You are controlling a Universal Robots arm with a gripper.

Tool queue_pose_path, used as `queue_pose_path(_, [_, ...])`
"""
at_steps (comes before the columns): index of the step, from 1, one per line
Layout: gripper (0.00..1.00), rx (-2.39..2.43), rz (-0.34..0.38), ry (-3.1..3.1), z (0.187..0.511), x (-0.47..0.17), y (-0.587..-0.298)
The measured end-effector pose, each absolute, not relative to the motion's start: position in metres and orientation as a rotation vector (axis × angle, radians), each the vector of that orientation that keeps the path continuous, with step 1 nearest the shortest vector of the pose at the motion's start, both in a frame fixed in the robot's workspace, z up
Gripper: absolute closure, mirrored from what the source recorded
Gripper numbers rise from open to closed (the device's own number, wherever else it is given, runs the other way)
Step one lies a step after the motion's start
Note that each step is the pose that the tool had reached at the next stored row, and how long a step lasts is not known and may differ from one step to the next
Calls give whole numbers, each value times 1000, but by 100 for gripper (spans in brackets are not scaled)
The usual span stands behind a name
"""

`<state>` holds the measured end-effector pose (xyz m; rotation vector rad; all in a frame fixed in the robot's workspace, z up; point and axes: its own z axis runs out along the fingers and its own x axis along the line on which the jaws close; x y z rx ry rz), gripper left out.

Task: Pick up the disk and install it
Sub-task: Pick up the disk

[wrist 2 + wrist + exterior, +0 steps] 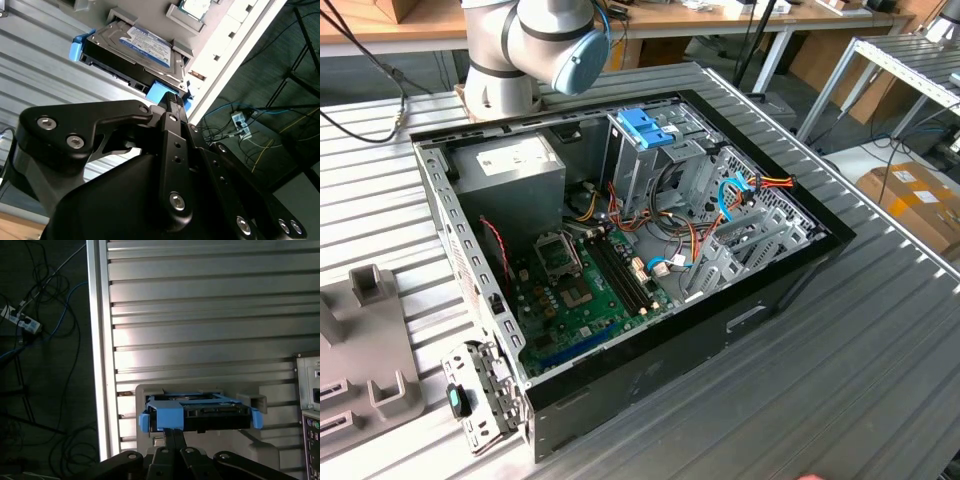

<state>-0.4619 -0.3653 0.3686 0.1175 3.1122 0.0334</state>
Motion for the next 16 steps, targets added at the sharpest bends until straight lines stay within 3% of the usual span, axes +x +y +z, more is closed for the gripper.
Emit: queue_pose_path(16, [89,64,33,3114,369,-462,-365])
